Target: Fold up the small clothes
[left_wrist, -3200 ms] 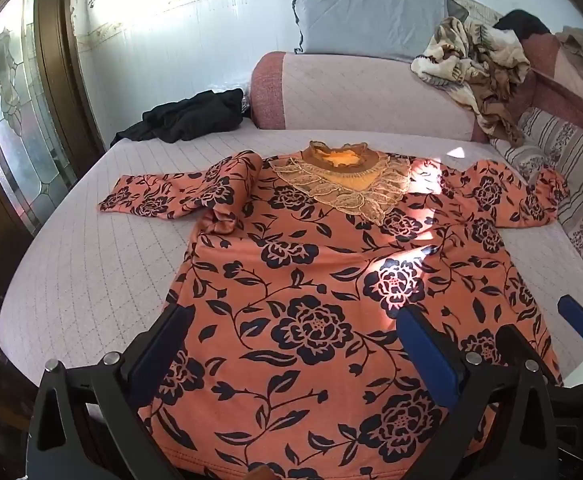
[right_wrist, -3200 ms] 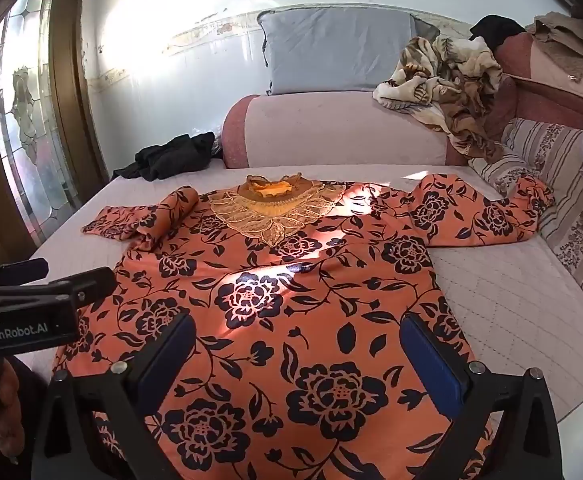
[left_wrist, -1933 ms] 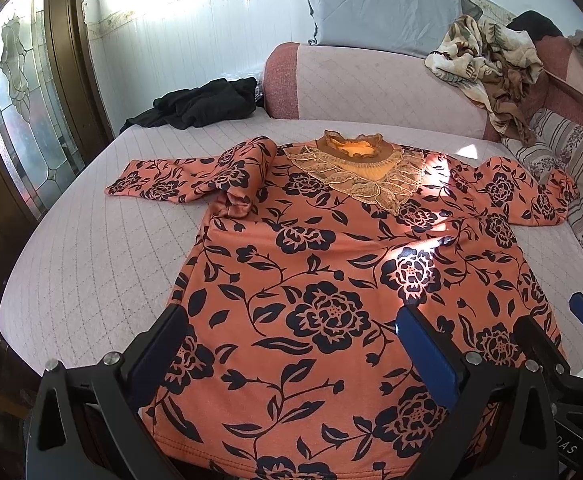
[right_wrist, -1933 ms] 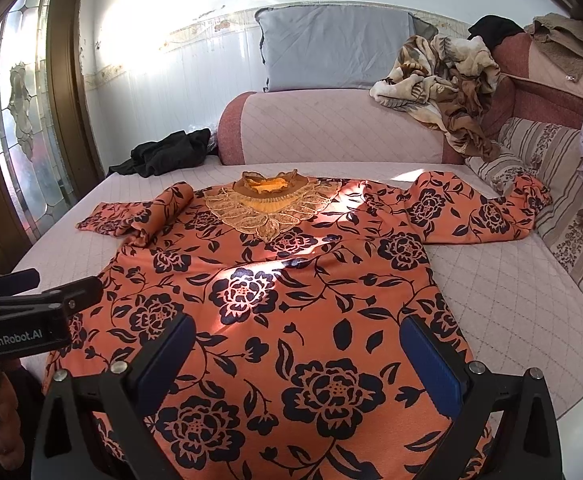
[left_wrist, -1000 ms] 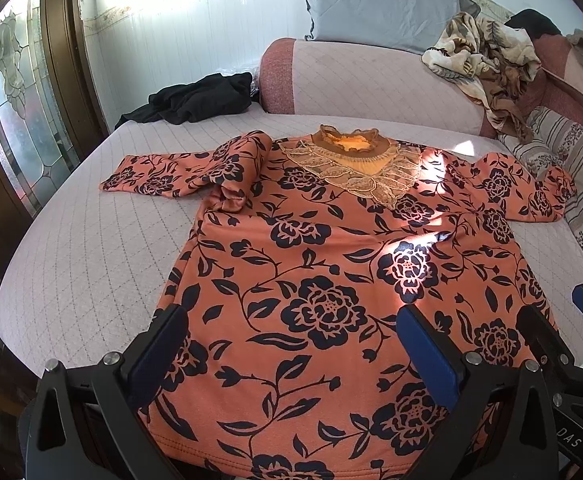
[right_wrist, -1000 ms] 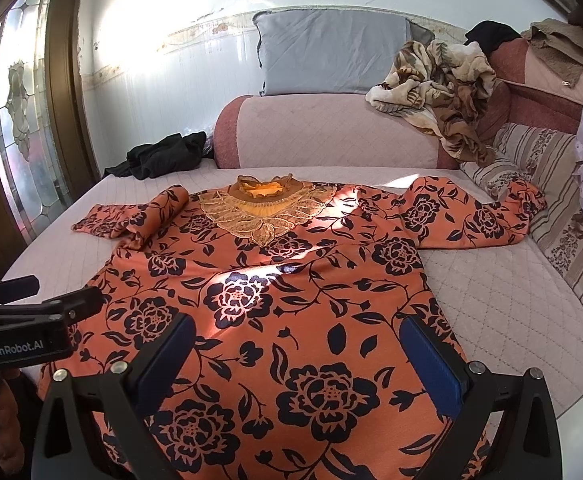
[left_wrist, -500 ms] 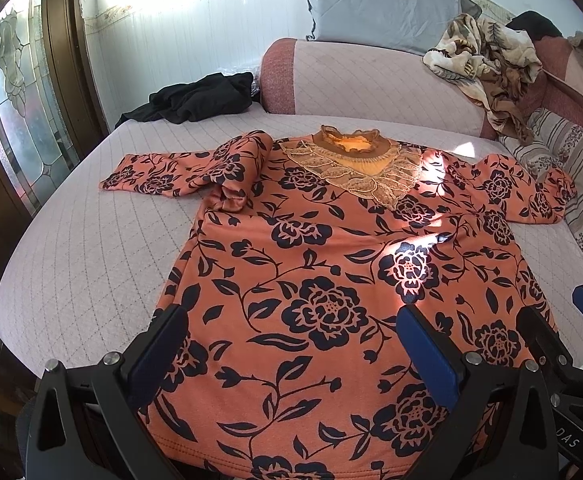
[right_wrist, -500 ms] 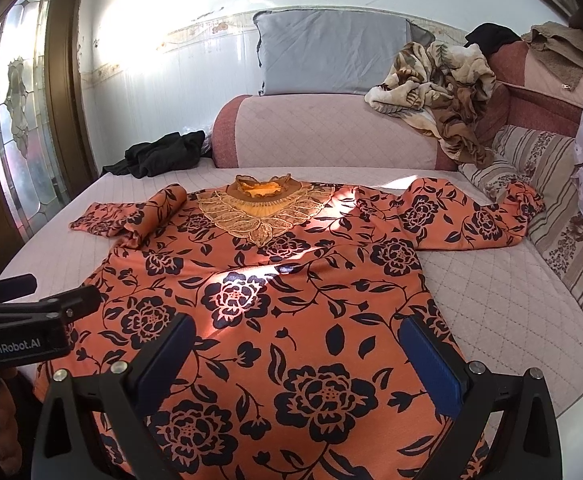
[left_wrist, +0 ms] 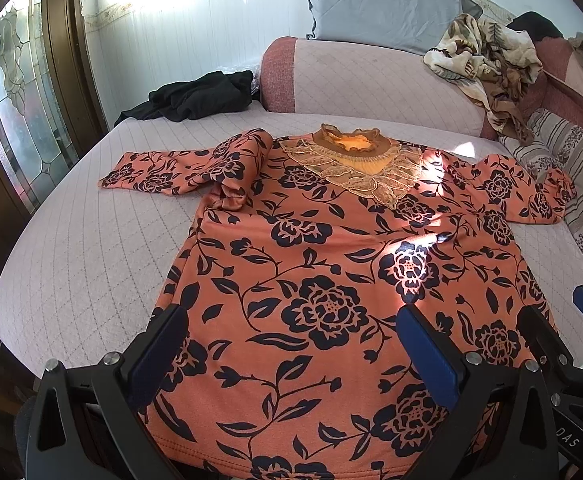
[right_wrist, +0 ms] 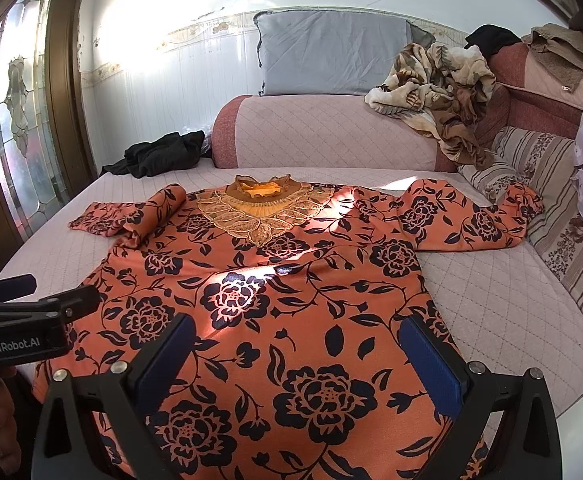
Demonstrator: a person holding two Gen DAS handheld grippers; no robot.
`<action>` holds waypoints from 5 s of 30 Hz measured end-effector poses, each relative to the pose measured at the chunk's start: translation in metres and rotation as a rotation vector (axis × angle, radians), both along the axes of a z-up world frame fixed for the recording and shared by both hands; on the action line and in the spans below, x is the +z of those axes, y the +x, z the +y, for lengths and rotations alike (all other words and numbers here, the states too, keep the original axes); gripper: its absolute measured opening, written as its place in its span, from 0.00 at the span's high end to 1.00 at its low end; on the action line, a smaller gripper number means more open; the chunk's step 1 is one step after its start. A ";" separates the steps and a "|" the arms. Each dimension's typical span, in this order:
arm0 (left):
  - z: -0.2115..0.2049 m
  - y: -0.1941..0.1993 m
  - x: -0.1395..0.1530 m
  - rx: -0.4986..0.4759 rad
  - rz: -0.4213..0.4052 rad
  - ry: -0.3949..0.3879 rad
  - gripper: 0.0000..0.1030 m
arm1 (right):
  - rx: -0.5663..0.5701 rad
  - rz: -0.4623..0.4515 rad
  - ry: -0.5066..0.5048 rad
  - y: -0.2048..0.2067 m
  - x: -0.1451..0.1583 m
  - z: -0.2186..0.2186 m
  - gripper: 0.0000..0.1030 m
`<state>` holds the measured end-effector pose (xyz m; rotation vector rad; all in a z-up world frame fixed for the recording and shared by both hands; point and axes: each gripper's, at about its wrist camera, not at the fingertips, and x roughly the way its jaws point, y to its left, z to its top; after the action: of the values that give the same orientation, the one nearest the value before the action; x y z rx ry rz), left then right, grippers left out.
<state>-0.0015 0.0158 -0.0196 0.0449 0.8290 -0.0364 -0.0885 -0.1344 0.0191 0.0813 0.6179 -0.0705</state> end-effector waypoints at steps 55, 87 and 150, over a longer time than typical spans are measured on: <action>0.186 0.164 -0.043 0.340 -0.003 -0.174 0.00 | -0.379 -0.041 0.146 0.236 0.080 -0.369 0.95; 0.075 0.176 -0.011 -0.093 0.069 -0.339 0.00 | 0.046 0.109 0.446 0.172 -0.036 -0.123 0.04; 0.002 0.218 -0.072 -0.040 0.177 -0.187 0.84 | -0.064 0.102 0.608 0.241 -0.027 -0.258 0.28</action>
<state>0.2162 0.0174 -0.0918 -0.1193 0.9983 -0.1567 0.1529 -0.3922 -0.0082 0.6894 0.7227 0.0545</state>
